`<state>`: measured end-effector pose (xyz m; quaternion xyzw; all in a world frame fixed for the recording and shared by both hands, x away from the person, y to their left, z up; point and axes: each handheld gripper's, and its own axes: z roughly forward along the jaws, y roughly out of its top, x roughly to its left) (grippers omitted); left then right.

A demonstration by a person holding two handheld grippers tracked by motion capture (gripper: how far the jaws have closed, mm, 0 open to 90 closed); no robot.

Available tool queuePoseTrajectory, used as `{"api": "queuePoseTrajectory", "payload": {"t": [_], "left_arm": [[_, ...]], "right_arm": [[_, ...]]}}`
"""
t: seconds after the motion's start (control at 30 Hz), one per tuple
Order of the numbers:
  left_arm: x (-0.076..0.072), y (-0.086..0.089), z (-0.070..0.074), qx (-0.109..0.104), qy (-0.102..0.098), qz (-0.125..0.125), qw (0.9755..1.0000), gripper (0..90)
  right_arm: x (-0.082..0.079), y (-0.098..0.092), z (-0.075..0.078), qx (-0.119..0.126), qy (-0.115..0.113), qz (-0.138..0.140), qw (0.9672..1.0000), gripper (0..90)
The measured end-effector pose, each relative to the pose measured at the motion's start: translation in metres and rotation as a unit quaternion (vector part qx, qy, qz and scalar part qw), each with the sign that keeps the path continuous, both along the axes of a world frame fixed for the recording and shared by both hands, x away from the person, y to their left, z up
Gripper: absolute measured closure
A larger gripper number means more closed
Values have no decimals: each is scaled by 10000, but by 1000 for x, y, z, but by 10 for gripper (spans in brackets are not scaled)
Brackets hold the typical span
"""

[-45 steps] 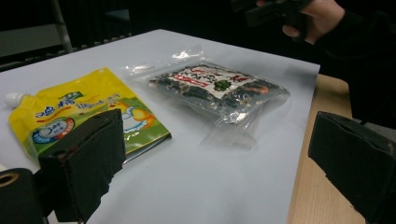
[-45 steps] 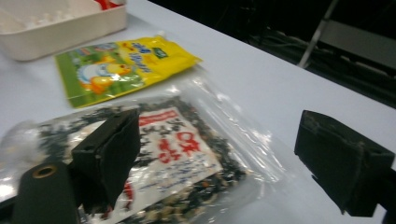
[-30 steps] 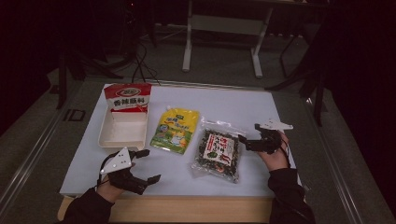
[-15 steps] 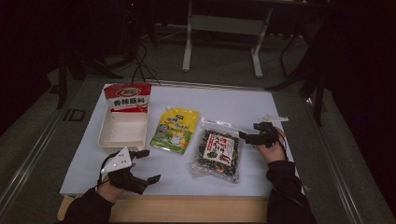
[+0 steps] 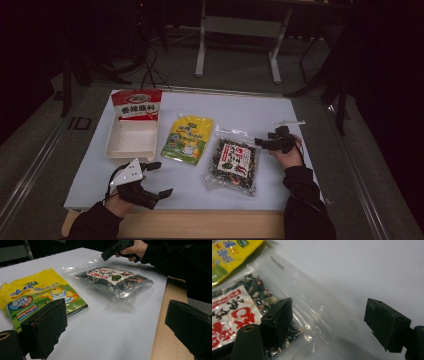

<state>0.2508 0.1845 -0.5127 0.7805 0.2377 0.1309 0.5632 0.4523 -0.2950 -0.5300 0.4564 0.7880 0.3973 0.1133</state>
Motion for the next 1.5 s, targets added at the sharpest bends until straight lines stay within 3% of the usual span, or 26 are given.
{"api": "queuePoseTrajectory", "payload": {"t": [0.23, 0.37, 0.43, 0.47, 0.53, 0.73, 0.97, 1.27, 1.5], "left_arm": [[1, 0, -1, 22, 29, -1, 10000, 46], [1, 0, -2, 28, 44, -3, 10000, 46], [1, 0, -2, 28, 44, -3, 10000, 46], [1, 0, -2, 48, 35, -4, 10000, 46], [1, 0, -2, 46, 31, -1, 10000, 46], [1, -1, -1, 53, 19, -10, 10000, 46], [1, -1, -1, 47, 33, 6, 10000, 46], [2, 0, 3, -10, 23, 94, 10000, 46], [4, 0, 7, 185, 123, 123, 9997, 46]], "right_arm": [[5, 0, -11, -66, 238, 68, 9997, 283], [5, 0, -10, 84, 323, 213, 9992, 428], [5, 0, -10, 61, 304, 248, 9992, 428], [5, 0, -8, 59, 322, 317, 9990, 591], [3, 2, -5, -145, 240, 304, 9991, 708], [0, 5, 0, -318, 243, 406, 9984, 864], [-7, 10, 8, -522, -21, 474, 9975, 897], [-16, 13, 30, -501, -385, 511, 9967, 898], [-27, 17, 52, -535, -726, 638, 9939, 898]]}}
